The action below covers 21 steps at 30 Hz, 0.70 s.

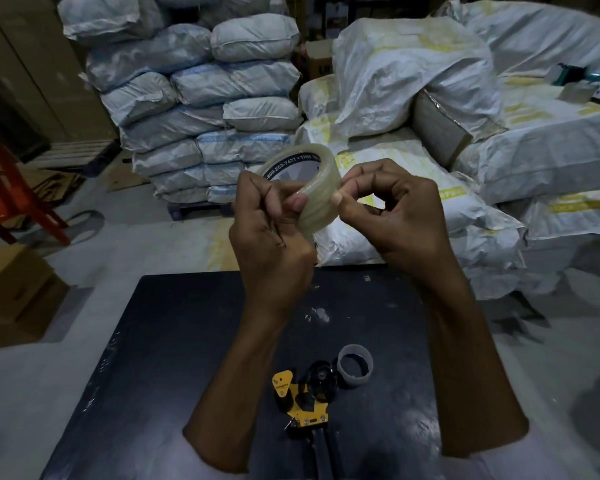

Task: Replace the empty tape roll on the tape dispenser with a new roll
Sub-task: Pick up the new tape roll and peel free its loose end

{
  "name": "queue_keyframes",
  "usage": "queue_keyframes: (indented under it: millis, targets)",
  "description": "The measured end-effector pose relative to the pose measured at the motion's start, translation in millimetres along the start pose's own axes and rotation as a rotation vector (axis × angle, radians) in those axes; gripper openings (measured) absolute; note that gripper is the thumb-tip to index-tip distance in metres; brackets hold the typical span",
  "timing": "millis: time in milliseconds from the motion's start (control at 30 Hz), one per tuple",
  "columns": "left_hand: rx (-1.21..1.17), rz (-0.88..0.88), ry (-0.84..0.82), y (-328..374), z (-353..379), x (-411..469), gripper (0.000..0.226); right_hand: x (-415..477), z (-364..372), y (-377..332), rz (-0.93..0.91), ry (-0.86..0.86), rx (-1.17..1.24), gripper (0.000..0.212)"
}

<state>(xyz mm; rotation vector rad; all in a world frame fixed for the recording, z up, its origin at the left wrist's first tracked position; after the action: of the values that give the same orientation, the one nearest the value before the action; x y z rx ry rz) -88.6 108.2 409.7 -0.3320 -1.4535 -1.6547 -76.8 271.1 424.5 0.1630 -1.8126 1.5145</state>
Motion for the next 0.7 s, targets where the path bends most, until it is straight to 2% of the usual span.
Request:
queue_keyframes:
  millis: [133,400,533,600,700]
  targets:
    - [-0.030,-0.019,-0.020,1,4,8,0.040,18,-7,10,-0.036,-0.064,0.003,0.007]
    - [0.016,-0.008,-0.146,-2,3,27,0.047,37,-14,13,0.045,-0.184,0.031,0.009]
    - [0.042,0.034,-0.138,-2,3,31,0.053,35,-15,8,0.150,-0.165,0.094,0.014]
    - [0.053,0.046,-0.117,-5,3,32,0.050,30,-16,6,0.261,-0.162,0.197,0.007]
    - [0.075,0.061,-0.083,-13,3,31,0.043,20,-17,3,0.347,-0.128,0.349,0.028]
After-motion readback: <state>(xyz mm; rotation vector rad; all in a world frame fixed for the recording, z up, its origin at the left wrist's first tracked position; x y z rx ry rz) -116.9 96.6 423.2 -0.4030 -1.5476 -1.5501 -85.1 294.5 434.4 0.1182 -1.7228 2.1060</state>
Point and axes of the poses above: each hand's wrist, its own x-axis towards the middle knuckle, its own z-axis out of the palm, y = z × x, the point moved 1 cm from there along x, towards the middle knuckle, and after that the axes turned 14 degrees about y, right-handed, at the moved point
